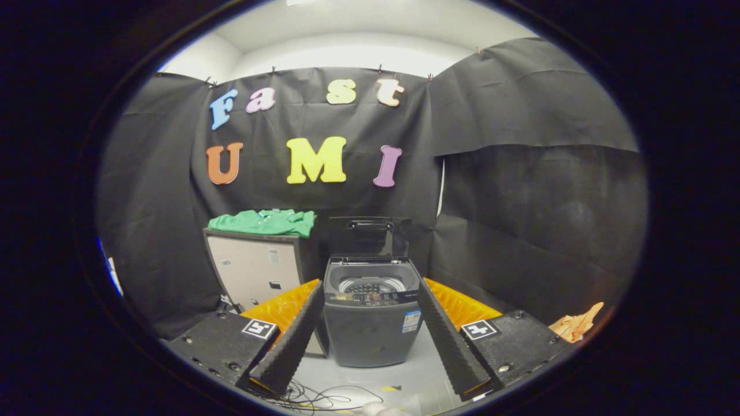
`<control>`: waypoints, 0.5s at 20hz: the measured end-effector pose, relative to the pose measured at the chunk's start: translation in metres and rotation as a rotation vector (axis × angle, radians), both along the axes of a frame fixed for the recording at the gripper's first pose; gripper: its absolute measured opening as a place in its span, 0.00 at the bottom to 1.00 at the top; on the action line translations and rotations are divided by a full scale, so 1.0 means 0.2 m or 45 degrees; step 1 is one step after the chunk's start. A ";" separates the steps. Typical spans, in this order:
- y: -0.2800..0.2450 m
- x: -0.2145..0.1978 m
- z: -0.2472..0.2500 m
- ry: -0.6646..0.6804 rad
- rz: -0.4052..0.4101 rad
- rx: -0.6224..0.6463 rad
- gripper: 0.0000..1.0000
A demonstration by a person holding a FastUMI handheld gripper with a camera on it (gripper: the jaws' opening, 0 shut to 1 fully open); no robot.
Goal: Put the clothes into the washing machine and then close the washing machine lid.
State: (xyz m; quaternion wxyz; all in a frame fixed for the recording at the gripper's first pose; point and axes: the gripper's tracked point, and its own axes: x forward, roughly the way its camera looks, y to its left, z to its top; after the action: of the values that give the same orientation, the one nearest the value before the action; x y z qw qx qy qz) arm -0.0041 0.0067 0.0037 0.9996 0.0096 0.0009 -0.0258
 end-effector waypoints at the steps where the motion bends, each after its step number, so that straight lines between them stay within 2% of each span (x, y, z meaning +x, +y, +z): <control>1: 0.00 0.01 0.01 0.002 -0.004 0.003 1.00; 6: 0.06 0.13 0.15 -0.013 -0.009 0.036 1.00; 10: 0.19 0.29 0.34 -0.037 0.035 0.059 1.00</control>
State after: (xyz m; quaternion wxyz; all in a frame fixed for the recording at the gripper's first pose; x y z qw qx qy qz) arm 0.0534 0.0442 0.0715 0.9993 0.0330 -0.0128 -0.0118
